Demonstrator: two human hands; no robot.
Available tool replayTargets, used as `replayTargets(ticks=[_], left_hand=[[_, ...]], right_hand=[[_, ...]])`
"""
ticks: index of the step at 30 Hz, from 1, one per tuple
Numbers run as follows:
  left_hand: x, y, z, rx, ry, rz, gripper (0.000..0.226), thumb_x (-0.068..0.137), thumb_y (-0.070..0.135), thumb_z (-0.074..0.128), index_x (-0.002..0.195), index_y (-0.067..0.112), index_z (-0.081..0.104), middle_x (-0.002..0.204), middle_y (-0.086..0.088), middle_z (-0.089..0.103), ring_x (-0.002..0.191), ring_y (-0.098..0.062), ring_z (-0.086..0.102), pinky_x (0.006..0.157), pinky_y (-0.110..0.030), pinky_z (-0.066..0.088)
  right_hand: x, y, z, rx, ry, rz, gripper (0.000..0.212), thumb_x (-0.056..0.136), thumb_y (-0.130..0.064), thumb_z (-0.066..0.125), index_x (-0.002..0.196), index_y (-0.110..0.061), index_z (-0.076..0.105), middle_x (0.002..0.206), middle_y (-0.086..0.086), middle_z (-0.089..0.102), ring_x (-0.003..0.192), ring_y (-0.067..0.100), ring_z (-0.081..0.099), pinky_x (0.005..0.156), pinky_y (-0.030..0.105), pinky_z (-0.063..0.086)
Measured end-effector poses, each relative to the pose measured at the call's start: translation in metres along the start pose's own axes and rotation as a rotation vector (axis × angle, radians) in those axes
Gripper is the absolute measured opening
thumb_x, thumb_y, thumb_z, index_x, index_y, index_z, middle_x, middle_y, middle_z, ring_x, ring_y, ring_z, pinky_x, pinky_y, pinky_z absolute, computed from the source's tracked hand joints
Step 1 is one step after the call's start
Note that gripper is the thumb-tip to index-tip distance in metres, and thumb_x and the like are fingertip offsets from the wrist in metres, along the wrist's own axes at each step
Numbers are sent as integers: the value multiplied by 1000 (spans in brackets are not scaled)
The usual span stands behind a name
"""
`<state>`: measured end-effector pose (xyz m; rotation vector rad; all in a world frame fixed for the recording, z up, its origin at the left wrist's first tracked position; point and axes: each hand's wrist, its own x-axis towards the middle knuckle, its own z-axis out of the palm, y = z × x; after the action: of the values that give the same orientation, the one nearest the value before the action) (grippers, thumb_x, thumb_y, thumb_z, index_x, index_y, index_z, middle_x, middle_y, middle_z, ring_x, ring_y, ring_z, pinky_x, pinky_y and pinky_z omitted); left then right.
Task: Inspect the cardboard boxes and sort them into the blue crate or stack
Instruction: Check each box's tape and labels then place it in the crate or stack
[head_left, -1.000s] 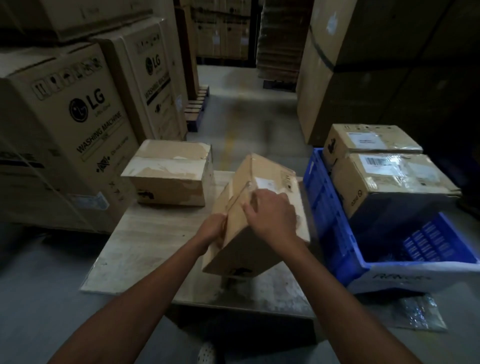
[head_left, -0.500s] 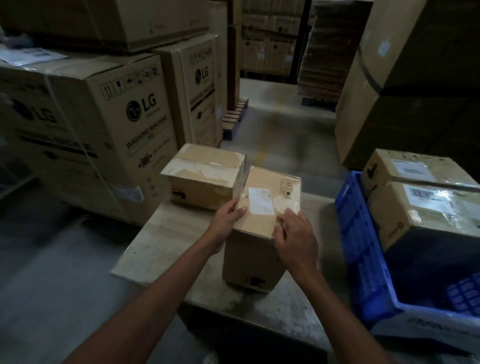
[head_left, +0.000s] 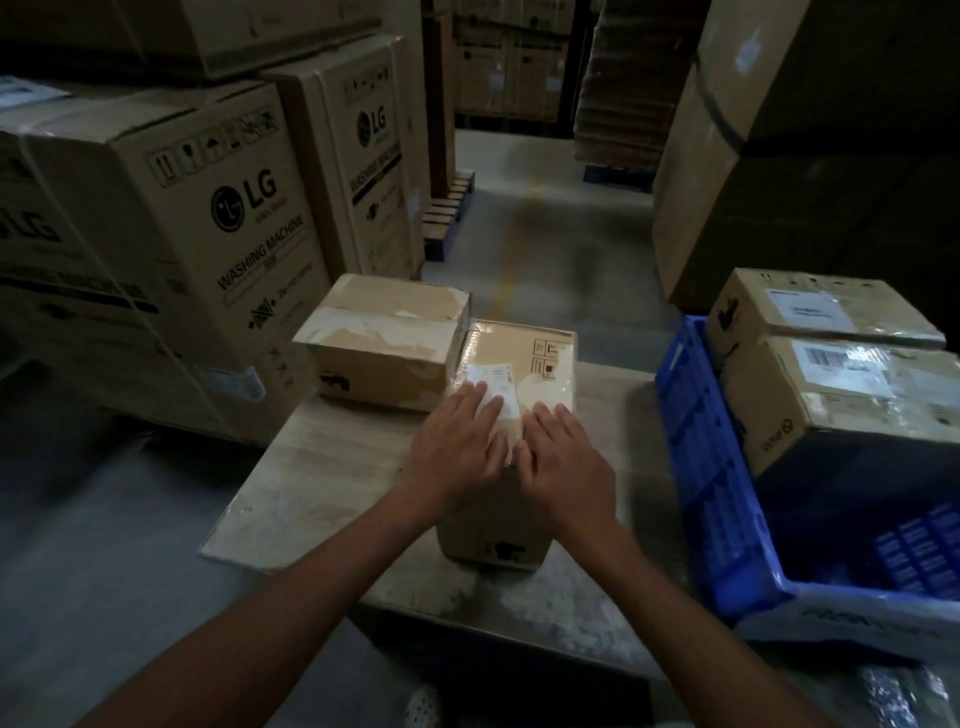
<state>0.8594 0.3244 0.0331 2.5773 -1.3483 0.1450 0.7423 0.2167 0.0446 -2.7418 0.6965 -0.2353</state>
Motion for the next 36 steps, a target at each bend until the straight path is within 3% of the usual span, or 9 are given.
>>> replayTargets(ticks=[5, 8, 14, 19, 22, 25, 28, 31, 36], left_hand=[[7, -10, -7, -32, -70, 47, 56, 102, 47, 34, 150, 17, 41, 158, -11, 34, 146, -27, 29, 118, -41, 26], [16, -20, -16, -127, -43, 71, 52, 102, 42, 45, 148, 18, 43, 160, -12, 29, 147, -28, 28, 118, -44, 29], [48, -26, -8, -84, -210, 22, 62, 105, 50, 29, 160, 25, 14, 168, -7, 1, 155, -22, -3, 123, -39, 5], [52, -31, -4, -107, -142, 41, 60, 102, 54, 36, 155, 27, 28, 164, -6, 21, 151, -24, 16, 120, -43, 20], [65, -38, -10, -53, -113, 98, 55, 99, 57, 40, 147, 30, 40, 149, -5, 38, 135, -22, 34, 108, -41, 34], [88, -47, -20, -92, -147, 132, 54, 102, 54, 37, 151, 32, 37, 144, -8, 39, 132, -23, 35, 106, -42, 35], [99, -50, -12, -104, -200, 132, 59, 105, 50, 30, 158, 29, 17, 167, -7, 12, 153, -26, 9, 122, -48, 15], [103, -55, -1, -64, -286, 129, 59, 106, 51, 25, 159, 30, 12, 168, -2, -1, 154, -22, -4, 124, -50, 5], [100, -55, 8, -281, -108, 45, 64, 103, 53, 34, 159, 32, 12, 168, 1, -5, 153, -22, -13, 124, -53, 2]], right_hand=[[0, -11, -4, -15, -8, 53, 49, 107, -40, 33, 149, -19, 47, 156, 2, 44, 149, 23, 32, 120, 42, 28], [20, -9, -15, -17, 96, 68, 30, 101, -39, 45, 117, -22, 64, 122, 0, 65, 118, 21, 58, 108, 44, 39], [57, 1, -6, -34, -34, 3, 51, 106, -44, 35, 153, -23, 40, 162, 4, 34, 152, 23, 24, 121, 44, 30], [57, 14, -3, 82, 23, 47, 50, 103, -47, 45, 148, -26, 45, 158, -4, 38, 148, 15, 27, 113, 38, 34], [62, 11, -6, 19, 37, 7, 43, 100, -48, 48, 138, -27, 51, 145, -3, 47, 134, 16, 38, 102, 34, 40], [84, 9, -18, -71, 24, 5, 40, 98, -50, 50, 131, -28, 53, 136, 1, 49, 124, 19, 43, 96, 38, 44], [100, 8, -18, -50, -31, 26, 57, 102, -51, 43, 152, -25, 36, 159, 6, 31, 146, 25, 28, 112, 46, 35], [100, 12, -4, -83, -81, 0, 58, 106, -50, 31, 157, -24, 26, 167, 5, 17, 154, 23, 11, 119, 44, 24], [101, 19, 5, 102, 94, 58, 57, 101, -50, 48, 150, -24, 39, 160, 2, 31, 146, 19, 26, 108, 30, 26]])
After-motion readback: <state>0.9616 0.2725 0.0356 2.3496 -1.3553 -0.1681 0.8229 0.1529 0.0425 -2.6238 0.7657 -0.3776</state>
